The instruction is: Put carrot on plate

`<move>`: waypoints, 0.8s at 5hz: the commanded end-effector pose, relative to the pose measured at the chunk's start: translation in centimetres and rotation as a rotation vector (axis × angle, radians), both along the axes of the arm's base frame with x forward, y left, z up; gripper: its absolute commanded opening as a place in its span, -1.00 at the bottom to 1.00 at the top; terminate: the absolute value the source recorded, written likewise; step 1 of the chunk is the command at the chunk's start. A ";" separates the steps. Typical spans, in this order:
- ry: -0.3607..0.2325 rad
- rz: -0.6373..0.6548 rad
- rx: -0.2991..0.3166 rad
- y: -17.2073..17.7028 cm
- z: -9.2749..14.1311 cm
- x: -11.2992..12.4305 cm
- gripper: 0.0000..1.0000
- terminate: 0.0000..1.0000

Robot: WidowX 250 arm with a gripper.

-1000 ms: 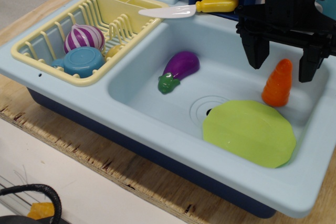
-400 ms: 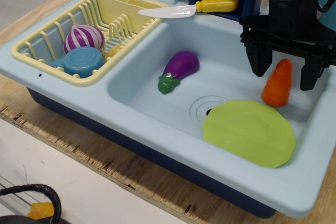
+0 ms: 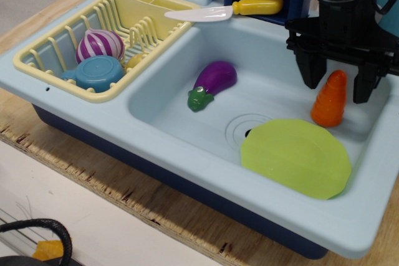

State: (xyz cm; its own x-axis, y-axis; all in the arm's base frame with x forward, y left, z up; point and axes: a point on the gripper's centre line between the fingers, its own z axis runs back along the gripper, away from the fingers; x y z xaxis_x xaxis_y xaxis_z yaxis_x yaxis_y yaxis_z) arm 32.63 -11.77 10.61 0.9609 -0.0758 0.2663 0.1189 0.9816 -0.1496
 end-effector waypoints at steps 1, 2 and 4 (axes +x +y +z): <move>-0.026 0.042 -0.001 0.3 -0.1 0.3 -1.00 -1.00; -0.033 0.070 0.017 0.2 0.6 -0.3 -1.00 -1.00; -0.066 0.138 0.100 0.1 5.2 -1.6 -1.00 -1.00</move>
State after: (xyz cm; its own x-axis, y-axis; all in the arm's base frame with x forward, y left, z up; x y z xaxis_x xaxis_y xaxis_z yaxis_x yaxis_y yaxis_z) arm 29.75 -11.72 14.22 0.9691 0.0501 0.2415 -0.0457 0.9987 -0.0237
